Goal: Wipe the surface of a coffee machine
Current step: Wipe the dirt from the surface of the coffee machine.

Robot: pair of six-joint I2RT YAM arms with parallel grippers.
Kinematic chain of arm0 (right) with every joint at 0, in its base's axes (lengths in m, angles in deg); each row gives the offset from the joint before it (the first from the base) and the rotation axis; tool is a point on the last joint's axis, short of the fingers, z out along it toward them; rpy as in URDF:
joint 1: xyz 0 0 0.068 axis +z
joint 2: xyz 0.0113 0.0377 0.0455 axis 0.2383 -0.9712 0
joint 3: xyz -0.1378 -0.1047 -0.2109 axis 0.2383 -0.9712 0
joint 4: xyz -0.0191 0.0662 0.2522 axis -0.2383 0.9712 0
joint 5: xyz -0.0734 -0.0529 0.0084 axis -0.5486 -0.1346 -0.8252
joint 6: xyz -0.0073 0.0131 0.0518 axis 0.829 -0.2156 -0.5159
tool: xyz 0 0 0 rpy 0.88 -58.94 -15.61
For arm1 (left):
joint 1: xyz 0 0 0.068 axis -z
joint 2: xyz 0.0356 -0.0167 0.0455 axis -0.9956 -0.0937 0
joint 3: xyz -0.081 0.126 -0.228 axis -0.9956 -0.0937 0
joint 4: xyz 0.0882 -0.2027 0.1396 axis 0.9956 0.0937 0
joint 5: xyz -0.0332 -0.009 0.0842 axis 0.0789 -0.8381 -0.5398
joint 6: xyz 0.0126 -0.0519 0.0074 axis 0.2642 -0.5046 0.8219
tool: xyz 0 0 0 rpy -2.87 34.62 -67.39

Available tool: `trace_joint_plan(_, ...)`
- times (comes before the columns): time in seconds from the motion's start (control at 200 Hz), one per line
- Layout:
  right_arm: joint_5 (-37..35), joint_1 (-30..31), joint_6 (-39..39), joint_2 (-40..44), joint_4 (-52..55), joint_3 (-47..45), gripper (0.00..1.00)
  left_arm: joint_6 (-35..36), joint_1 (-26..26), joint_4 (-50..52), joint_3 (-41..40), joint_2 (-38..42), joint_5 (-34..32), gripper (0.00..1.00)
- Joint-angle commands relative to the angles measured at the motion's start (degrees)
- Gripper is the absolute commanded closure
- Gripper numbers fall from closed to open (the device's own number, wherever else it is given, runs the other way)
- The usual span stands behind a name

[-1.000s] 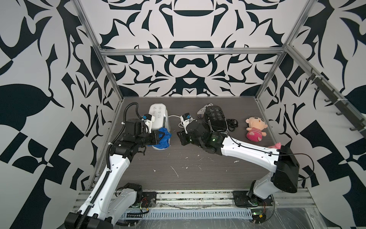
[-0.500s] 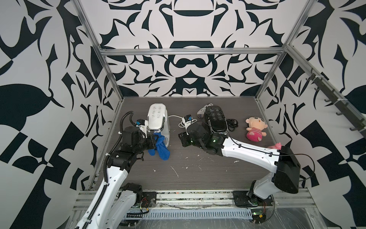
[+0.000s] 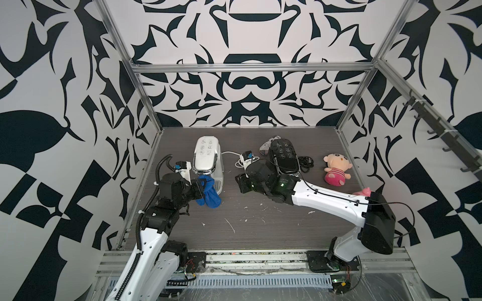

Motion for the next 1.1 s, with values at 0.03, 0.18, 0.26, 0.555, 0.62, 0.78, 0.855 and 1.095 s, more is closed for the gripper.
trace_joint_plan(0.03,1.8,0.2,-0.1,0.7,0.2,3.1,0.63,-3.5,-0.2,-5.2,0.3,-0.4,-1.2,1.0)
trace_joint_plan(0.18,1.8,0.2,0.3,0.8,0.8,3.5,0.63,-8.2,-0.2,-11.1,-1.3,-0.1,2.0,1.0)
trace_joint_plan(0.26,1.7,0.2,0.3,0.7,0.7,3.3,0.63,-11.7,-0.2,-15.9,-3.9,1.3,2.6,1.0)
trace_joint_plan(0.555,1.9,0.1,0.3,0.0,0.0,3.7,0.63,-27.9,-0.2,-3.2,-9.4,14.4,-18.5,1.0)
trace_joint_plan(0.62,2.3,0.2,0.8,-0.4,0.3,4.6,0.63,-32.2,-0.2,-2.9,-11.2,17.2,-21.1,1.0)
trace_joint_plan(0.78,3.5,0.1,1.5,-1.6,0.7,7.2,0.63,-37.0,-0.3,-11.5,-13.7,15.5,-23.8,1.0)
trace_joint_plan(0.855,4.5,0.2,1.6,-2.2,0.4,8.3,0.62,-37.6,-0.6,-16.9,-13.7,10.0,-22.6,1.0)
trace_joint_plan(1.095,5.7,0.2,3.0,-3.6,1.0,11.5,0.63,-37.8,-9.6,-30.3,-10.1,-5.3,-8.8,1.0)
